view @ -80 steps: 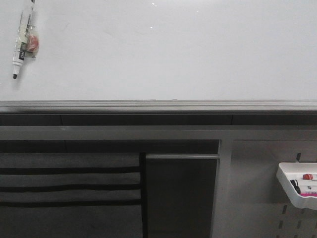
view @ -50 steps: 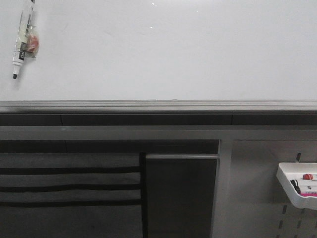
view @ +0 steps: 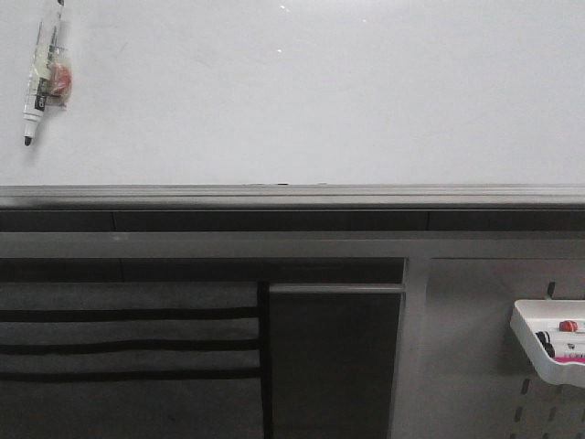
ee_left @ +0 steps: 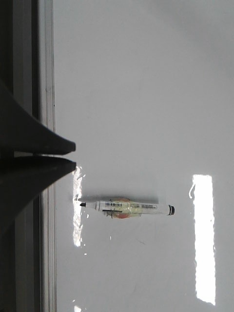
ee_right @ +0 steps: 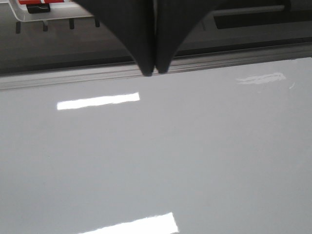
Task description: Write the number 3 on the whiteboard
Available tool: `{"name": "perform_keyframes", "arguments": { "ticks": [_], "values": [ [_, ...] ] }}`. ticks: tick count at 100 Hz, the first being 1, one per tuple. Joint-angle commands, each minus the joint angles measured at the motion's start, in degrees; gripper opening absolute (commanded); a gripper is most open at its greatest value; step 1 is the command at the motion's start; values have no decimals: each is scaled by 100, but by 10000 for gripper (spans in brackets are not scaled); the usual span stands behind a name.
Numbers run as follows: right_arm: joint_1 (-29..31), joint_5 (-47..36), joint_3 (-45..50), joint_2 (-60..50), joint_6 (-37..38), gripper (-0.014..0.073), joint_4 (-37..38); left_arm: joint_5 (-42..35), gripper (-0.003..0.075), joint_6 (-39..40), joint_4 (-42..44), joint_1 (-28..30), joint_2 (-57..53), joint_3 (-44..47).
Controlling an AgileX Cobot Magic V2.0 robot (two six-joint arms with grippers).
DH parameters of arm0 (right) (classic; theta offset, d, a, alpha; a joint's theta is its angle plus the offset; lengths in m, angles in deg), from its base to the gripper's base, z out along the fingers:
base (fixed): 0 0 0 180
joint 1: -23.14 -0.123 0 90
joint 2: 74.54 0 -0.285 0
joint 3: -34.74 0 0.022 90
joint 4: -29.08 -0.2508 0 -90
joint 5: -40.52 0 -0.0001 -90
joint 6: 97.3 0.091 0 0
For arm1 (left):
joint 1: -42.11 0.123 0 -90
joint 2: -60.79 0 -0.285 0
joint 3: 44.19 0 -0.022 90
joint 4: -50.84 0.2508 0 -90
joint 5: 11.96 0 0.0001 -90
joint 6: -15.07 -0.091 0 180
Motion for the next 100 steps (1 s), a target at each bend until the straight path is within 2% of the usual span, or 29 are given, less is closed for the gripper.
{"name": "perform_keyframes", "arguments": {
  "ticks": [1,12,46,67,77,100],
  "values": [
    [34,-422,118,-113,-59,-74,319,-456,-18,50,0,5,-187,18],
    [34,-386,118,-113,-59,-74,804,-456,-18,50,0,5,-187,18],
    [34,-424,118,-113,-59,-74,803,-487,-18,50,0,5,-187,18],
    [34,-1010,-22,-113,-13,-74,756,-957,-18,50,-63,5,-187,-156],
    [34,-742,-442,-101,53,-74,746,-475,-18,50,-287,5,-177,-641],
    [34,746,-1712,318,66,-74,746,1225,-18,0,-281,5,190,-2272]
  ]
}}
